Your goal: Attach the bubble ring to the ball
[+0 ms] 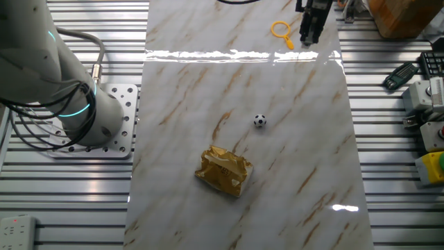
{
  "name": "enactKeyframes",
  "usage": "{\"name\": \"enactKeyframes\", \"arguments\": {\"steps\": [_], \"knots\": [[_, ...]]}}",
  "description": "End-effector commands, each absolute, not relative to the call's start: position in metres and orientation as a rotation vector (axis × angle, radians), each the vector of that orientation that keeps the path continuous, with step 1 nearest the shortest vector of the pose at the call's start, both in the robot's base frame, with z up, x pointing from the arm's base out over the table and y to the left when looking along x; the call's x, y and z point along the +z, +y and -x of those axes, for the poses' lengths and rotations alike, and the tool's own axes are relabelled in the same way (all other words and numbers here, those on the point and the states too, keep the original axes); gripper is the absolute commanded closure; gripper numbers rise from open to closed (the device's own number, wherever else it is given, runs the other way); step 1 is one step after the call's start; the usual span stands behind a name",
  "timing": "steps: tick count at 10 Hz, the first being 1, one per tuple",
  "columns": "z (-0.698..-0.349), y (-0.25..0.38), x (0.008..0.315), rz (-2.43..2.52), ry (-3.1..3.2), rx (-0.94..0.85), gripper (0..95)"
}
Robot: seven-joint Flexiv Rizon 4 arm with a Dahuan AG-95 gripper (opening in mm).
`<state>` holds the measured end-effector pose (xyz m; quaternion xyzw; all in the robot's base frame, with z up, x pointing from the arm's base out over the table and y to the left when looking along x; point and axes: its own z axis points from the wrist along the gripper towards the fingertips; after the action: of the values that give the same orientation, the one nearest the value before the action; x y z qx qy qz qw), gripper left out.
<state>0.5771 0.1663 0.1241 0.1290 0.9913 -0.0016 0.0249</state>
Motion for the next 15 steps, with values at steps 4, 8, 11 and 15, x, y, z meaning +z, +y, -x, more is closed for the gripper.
{"name": "enactKeyframes", "arguments": {"steps": [4, 8, 11, 15], "knots": [[-0.5804, 0.1678, 0.123, -0.399, 3.076, 0.028, 95.0], [-0.5804, 0.1678, 0.1228, -0.4, 3.089, 0.031, 95.0], [-0.5805, 0.1679, 0.1228, -0.4, 3.092, -0.001, 95.0], [-0.5805, 0.1679, 0.1228, -0.26, 3.092, -0.004, 95.0]]}}
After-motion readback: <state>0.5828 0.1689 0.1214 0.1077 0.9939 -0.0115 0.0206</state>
